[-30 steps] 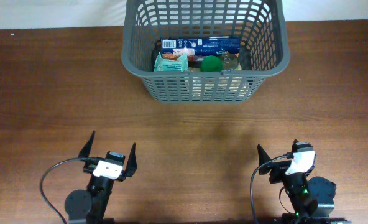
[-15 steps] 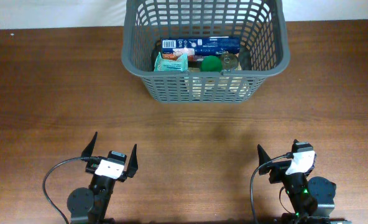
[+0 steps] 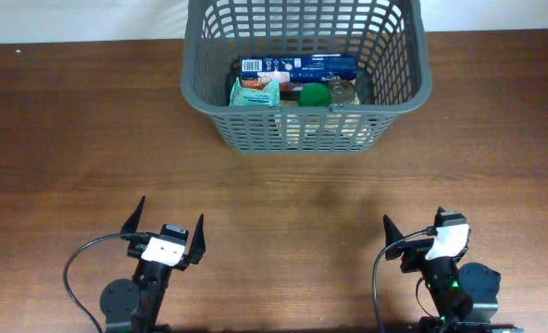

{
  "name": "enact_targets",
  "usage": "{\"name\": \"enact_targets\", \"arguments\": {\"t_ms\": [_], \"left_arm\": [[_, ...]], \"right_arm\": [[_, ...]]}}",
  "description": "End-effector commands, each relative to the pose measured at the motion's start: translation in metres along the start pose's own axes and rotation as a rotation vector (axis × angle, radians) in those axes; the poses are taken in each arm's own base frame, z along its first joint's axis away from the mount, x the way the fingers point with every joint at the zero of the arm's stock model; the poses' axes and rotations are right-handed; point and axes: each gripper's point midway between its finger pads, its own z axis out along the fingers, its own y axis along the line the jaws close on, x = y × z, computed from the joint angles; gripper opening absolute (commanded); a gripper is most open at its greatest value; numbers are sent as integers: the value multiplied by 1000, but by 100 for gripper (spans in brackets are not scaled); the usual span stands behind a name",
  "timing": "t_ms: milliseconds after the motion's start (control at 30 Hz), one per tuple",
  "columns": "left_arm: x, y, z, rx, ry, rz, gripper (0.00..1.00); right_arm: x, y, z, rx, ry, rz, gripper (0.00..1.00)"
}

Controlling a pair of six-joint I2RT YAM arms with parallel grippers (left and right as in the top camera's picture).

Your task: Pack container

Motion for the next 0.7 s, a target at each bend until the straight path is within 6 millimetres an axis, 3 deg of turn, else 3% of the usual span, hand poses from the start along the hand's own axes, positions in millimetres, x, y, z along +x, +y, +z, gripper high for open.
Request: {"name": "enact_targets", "arguments": {"t_ms": [0,667], "left_arm": [[2,-1,0,-1,-3,13,99],[2,-1,0,-1,-3,13,99]], "right_arm": [[1,0,1,4,-2,-5,99],[1,0,1,4,-2,-5,99]]}}
